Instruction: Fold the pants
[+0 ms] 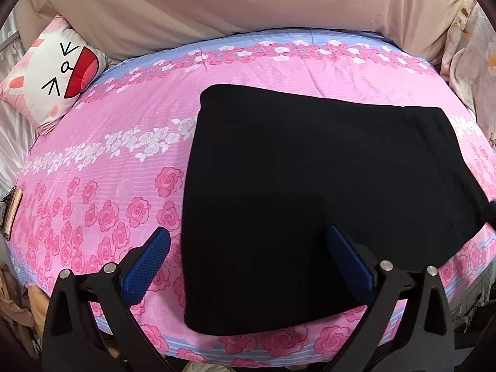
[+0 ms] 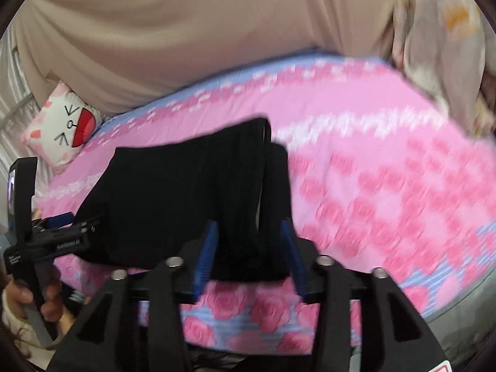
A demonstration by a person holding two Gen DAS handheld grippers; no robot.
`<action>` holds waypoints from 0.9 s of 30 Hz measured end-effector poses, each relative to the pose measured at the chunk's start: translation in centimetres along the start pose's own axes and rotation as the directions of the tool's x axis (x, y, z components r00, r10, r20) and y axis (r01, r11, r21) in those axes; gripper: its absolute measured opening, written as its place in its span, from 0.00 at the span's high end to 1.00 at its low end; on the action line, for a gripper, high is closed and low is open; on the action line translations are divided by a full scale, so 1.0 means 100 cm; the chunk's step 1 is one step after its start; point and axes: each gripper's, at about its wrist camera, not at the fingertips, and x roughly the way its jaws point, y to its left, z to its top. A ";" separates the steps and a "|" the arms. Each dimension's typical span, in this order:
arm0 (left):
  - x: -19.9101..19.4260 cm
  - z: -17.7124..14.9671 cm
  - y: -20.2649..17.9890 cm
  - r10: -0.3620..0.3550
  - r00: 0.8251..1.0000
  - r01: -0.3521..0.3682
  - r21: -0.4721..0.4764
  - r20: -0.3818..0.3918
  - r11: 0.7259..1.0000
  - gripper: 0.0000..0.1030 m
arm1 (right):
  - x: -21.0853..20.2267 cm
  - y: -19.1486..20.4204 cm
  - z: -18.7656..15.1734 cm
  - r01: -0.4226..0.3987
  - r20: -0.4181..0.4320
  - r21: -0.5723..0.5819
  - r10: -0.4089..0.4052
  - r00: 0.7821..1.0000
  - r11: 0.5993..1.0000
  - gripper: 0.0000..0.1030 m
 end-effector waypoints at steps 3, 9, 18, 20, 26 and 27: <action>0.000 -0.001 0.000 -0.016 1.000 0.016 -0.002 -0.009 1.000 0.04 | 0.009 0.002 0.006 0.045 -0.005 -0.002 -0.045 0.999 0.999 0.34; 0.006 -0.008 0.012 -0.090 0.994 0.087 -0.035 -0.065 0.996 0.04 | 0.027 -0.008 -0.002 0.047 -0.089 0.048 -0.043 0.995 0.998 0.33; 0.007 -0.007 0.005 -0.073 0.996 0.072 -0.026 -0.052 0.997 0.04 | 0.017 0.029 0.013 -0.006 -0.011 -0.042 0.006 1.000 0.999 0.33; 0.007 -0.006 0.004 -0.070 0.996 0.069 -0.024 -0.051 0.997 0.04 | 0.019 0.043 0.020 -0.044 0.004 -0.088 0.045 0.999 0.995 0.35; 0.009 -0.005 0.005 -0.066 0.996 0.065 -0.025 -0.053 0.998 0.04 | 0.058 0.065 0.049 -0.108 -0.045 -0.143 0.103 0.994 0.984 0.71; 0.010 -0.005 0.005 -0.065 0.996 0.064 -0.024 -0.053 0.998 0.04 | 0.067 0.067 0.052 -0.102 -0.055 -0.151 0.094 0.994 0.983 0.71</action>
